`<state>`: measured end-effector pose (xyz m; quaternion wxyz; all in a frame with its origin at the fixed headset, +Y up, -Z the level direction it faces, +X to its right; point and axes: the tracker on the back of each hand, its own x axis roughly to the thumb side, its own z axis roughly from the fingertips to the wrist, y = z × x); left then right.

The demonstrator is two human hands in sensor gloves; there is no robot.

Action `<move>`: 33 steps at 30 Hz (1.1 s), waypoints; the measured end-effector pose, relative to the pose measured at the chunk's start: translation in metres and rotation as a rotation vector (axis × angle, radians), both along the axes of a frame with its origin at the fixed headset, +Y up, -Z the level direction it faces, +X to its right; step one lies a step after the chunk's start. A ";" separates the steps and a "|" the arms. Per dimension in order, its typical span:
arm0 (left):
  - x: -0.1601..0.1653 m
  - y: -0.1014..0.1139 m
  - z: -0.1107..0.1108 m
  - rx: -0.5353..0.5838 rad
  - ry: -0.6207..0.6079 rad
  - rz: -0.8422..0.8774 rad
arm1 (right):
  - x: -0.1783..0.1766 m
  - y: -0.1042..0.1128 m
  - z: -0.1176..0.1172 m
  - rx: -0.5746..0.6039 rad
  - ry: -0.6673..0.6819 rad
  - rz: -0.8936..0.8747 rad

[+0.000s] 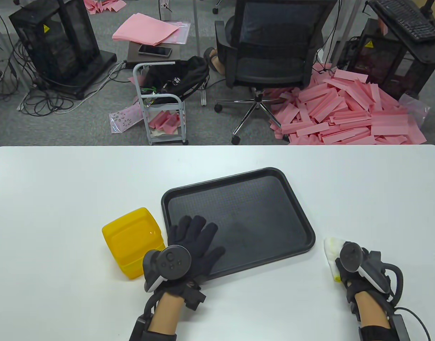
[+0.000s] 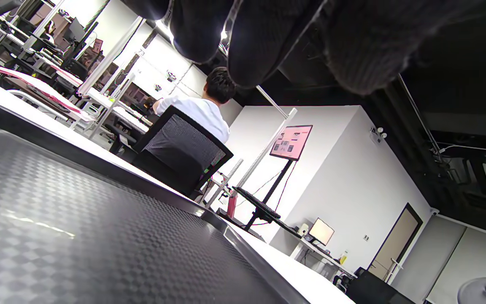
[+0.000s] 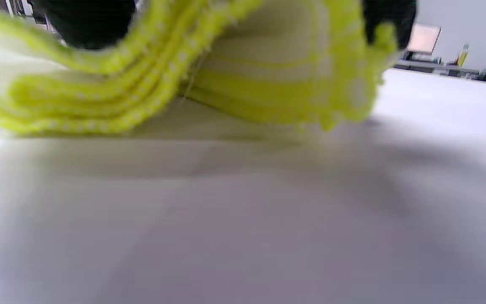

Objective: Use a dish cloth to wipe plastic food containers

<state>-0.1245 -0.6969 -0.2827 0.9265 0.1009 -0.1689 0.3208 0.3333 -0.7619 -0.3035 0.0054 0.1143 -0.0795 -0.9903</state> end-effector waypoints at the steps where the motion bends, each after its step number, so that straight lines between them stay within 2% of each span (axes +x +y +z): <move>1: 0.000 0.000 0.000 0.002 0.000 0.002 | 0.001 0.001 0.000 -0.020 -0.011 -0.022; 5: 0.000 0.000 0.001 0.003 -0.002 0.005 | 0.006 0.009 0.001 -0.058 -0.040 -0.146; 8: 0.000 0.000 0.001 0.005 -0.003 0.008 | 0.010 0.020 0.002 -0.037 -0.045 -0.224; 14: 0.001 0.000 0.002 0.010 -0.007 0.005 | 0.014 0.042 0.002 0.040 -0.020 -0.264; 18: 0.001 0.001 0.002 0.015 -0.009 0.005 | 0.002 0.065 0.002 0.136 0.044 -0.276; 21: 0.002 0.001 0.003 0.017 -0.011 0.006 | -0.021 0.082 0.003 0.221 0.131 -0.298; 26: 0.003 0.001 0.003 0.017 -0.009 -0.002 | -0.083 0.104 0.007 0.350 0.327 -0.311; 29: 0.002 0.001 0.004 0.019 -0.006 -0.004 | -0.117 0.106 0.011 0.425 0.449 -0.313; 33: 0.002 0.001 0.005 0.021 -0.002 0.001 | -0.149 0.096 0.017 0.533 0.564 -0.306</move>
